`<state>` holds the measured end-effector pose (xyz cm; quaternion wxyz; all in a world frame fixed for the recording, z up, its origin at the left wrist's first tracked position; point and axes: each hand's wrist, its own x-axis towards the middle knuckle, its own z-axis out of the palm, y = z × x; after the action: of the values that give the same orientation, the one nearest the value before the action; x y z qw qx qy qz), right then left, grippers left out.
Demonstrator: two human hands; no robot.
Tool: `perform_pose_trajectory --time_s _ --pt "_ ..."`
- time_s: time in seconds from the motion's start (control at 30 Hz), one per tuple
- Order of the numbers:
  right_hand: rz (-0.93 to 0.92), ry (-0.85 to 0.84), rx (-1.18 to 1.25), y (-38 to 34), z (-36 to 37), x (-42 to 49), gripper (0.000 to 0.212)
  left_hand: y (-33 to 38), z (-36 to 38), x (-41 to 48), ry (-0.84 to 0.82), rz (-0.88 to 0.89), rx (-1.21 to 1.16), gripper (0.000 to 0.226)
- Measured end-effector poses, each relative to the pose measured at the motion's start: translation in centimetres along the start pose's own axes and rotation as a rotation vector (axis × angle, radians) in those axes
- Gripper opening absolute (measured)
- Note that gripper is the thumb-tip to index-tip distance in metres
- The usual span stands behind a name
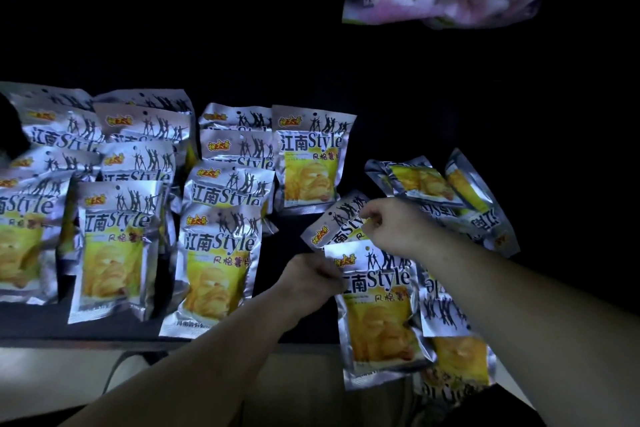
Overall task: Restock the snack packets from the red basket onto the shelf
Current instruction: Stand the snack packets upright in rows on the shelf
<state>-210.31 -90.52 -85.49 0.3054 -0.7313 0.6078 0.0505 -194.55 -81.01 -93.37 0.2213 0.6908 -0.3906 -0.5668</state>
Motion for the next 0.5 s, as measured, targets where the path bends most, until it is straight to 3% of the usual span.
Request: perform_pose_trajectory --time_s 0.1,0.2,0.33,0.4,0.5 --pt "0.050 -0.020 0.033 0.8 0.4 0.8 0.044 -0.4 0.1 0.5 0.130 -0.037 0.067 0.021" --pt "0.080 -0.137 0.033 1.3 1.4 1.3 0.069 -0.5 1.0 1.2 0.185 -0.133 0.016 0.039" --pt "-0.022 -0.056 -0.212 1.9 3.3 1.1 0.065 0.5 2.8 1.5 0.215 -0.184 -0.412 0.026" --pt "-0.052 0.014 -0.285 2.1 3.4 0.9 0.062 0.6 3.0 2.1 0.234 -0.268 -0.645 0.041" --pt "-0.057 0.057 -0.263 2.0 3.3 0.8 0.056 1.0 2.9 2.2 0.255 -0.277 -0.796 0.057"
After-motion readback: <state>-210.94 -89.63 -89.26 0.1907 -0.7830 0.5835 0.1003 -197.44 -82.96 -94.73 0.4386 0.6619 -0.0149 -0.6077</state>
